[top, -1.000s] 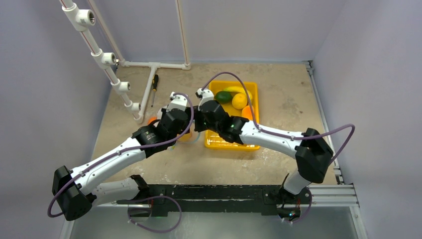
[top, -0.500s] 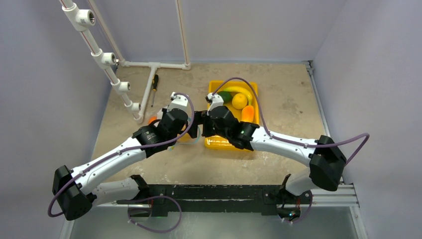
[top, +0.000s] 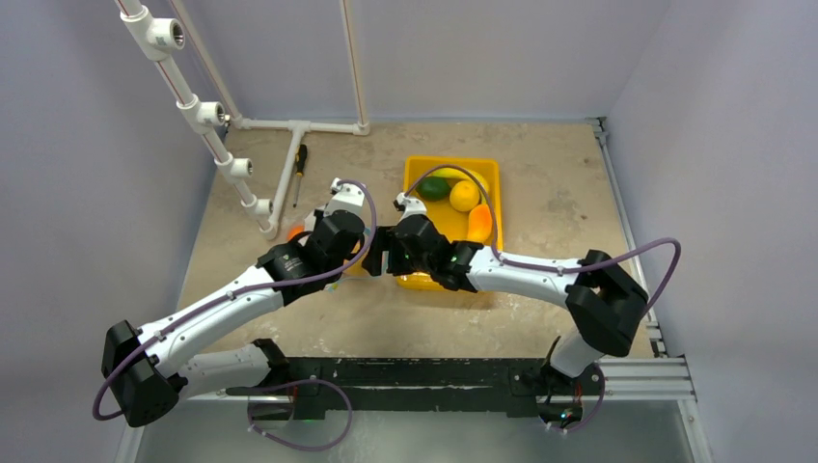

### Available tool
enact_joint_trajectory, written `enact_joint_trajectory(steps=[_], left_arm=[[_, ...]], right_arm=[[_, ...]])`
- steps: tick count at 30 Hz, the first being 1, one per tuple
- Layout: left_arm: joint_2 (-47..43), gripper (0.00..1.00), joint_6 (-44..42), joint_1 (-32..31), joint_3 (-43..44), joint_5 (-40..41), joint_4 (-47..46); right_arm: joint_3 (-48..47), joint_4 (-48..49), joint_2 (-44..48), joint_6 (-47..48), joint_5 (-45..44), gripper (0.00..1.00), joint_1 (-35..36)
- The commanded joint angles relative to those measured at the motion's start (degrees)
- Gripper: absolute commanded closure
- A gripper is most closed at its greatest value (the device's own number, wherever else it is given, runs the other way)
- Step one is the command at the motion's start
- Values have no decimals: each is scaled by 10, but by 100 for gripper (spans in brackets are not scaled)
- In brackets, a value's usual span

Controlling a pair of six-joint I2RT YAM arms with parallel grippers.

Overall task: Place the food in the zip-top bag and seal the zipper
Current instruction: Adjust the zipper food storage bag at the center of the board.

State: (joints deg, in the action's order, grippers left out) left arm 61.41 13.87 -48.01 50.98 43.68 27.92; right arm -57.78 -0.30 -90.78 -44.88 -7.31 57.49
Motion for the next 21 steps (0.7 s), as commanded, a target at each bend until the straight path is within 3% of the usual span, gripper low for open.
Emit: enact_joint_trajectory(steps=[1, 21], left_arm=[[-2, 100, -6, 2, 6, 1, -10], [0, 100, -5, 2, 6, 2, -10]], right_arm=[[4, 32, -11, -27, -4, 23, 3], [27, 78, -39, -81, -14, 67, -10]])
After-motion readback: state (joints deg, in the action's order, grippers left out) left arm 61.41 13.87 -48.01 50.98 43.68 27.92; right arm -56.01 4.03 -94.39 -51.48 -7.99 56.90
